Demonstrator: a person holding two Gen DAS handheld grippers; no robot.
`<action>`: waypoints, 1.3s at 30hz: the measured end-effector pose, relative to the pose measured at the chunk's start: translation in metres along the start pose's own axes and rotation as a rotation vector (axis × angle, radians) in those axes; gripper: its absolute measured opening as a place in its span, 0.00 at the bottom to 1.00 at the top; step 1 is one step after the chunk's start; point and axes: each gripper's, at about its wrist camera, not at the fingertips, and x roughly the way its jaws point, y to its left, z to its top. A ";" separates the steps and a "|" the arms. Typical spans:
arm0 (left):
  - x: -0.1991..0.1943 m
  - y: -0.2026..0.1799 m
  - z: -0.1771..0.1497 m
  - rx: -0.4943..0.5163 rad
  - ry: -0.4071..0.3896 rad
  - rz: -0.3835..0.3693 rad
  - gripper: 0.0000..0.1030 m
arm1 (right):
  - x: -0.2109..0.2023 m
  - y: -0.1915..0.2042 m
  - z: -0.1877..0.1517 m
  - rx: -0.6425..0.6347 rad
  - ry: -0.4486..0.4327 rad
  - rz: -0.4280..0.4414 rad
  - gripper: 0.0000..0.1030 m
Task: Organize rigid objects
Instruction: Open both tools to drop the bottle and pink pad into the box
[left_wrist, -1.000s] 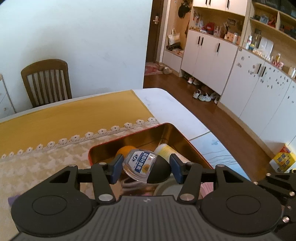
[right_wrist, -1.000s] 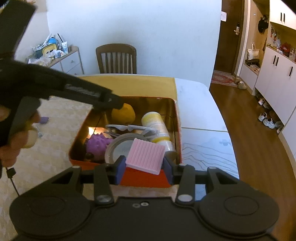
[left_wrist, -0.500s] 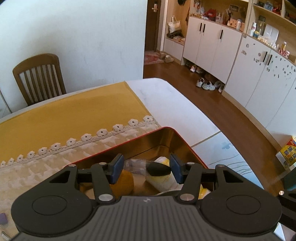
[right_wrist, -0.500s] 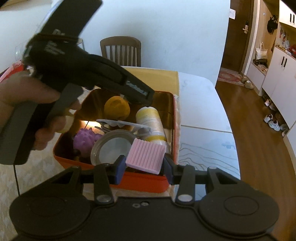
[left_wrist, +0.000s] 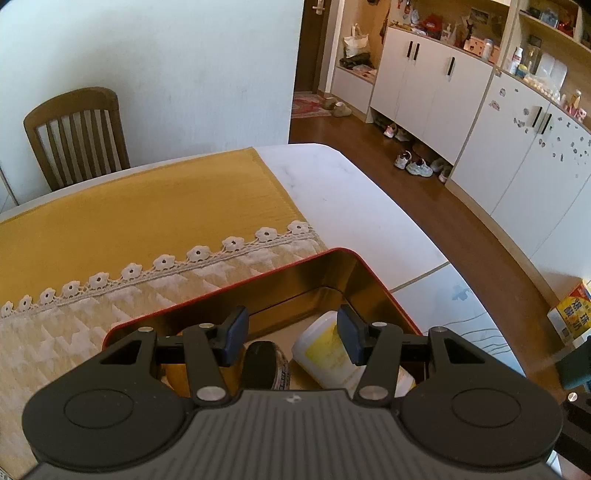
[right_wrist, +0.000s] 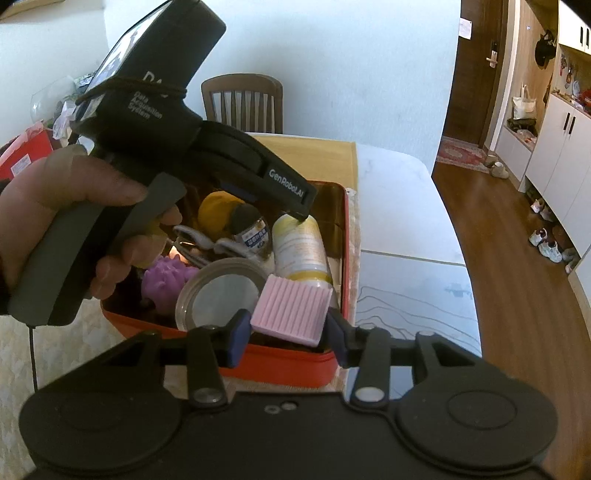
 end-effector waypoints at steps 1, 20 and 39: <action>-0.001 0.001 -0.001 -0.002 -0.001 0.002 0.51 | -0.001 0.000 0.000 0.000 -0.003 0.001 0.46; -0.067 0.009 -0.020 -0.026 -0.071 -0.003 0.55 | -0.033 -0.001 0.007 0.062 -0.045 0.012 0.60; -0.163 0.048 -0.067 -0.019 -0.207 0.040 0.75 | -0.065 0.058 0.017 0.027 -0.122 0.048 0.92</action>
